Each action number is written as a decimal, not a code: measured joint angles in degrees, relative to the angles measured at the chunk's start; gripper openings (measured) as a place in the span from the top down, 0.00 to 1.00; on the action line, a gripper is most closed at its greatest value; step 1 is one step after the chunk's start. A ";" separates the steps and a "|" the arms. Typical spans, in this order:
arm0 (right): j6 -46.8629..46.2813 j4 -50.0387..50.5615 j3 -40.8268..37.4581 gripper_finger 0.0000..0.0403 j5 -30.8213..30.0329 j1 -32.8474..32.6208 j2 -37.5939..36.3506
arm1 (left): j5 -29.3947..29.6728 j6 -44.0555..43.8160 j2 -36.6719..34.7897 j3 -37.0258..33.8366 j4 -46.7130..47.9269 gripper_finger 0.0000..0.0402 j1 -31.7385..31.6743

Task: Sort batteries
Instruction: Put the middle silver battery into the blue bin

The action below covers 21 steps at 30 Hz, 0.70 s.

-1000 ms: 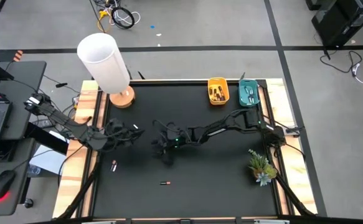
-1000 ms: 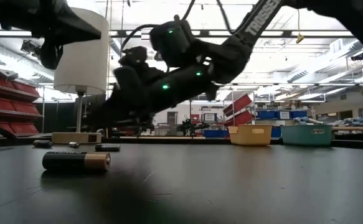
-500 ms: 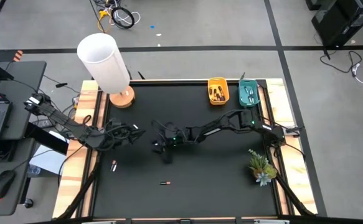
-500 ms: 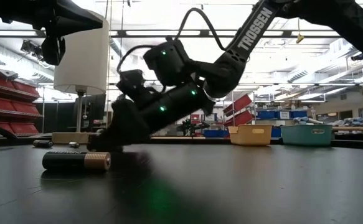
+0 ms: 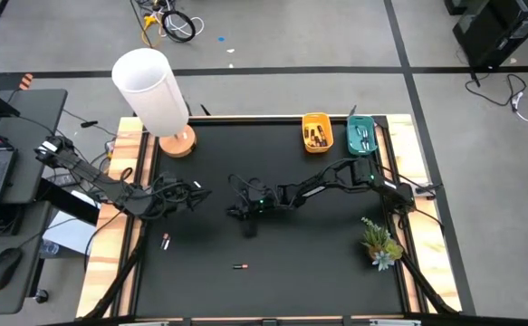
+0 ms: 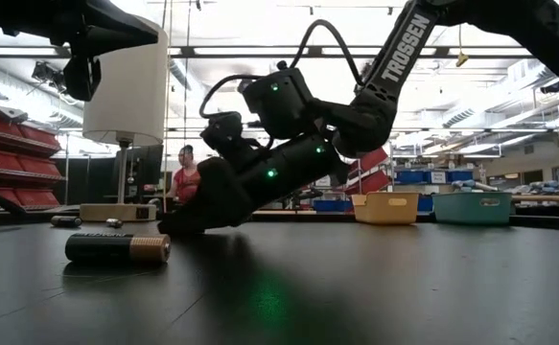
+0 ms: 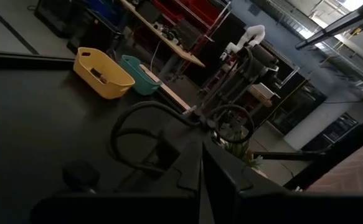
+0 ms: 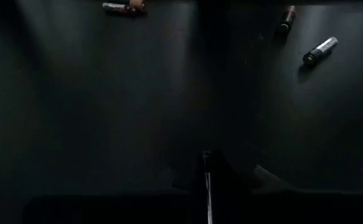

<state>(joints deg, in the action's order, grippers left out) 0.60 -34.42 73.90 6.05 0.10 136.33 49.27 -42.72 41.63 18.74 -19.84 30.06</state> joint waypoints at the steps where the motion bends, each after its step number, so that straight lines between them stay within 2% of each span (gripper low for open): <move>1: 0.30 0.22 -0.03 0.92 0.56 0.09 0.00 | -0.18 0.00 0.00 0.00 -0.02 0.93 0.00; 9: -1.26 0.81 -0.04 0.93 5.76 1.76 -0.54 | -6.49 -1.52 0.02 0.00 -1.59 0.93 0.00; 14: -1.05 2.73 -0.40 0.93 7.10 2.79 -2.69 | -5.52 -3.05 0.00 0.00 -5.24 0.93 -0.62; 21: -1.91 6.43 -0.49 0.93 10.32 4.57 -4.71 | -2.11 -8.43 2.88 0.00 -5.07 0.92 -2.36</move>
<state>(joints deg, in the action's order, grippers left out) -1.31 -27.99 73.41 16.37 4.66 131.62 47.15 -51.15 44.50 18.74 -24.91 27.70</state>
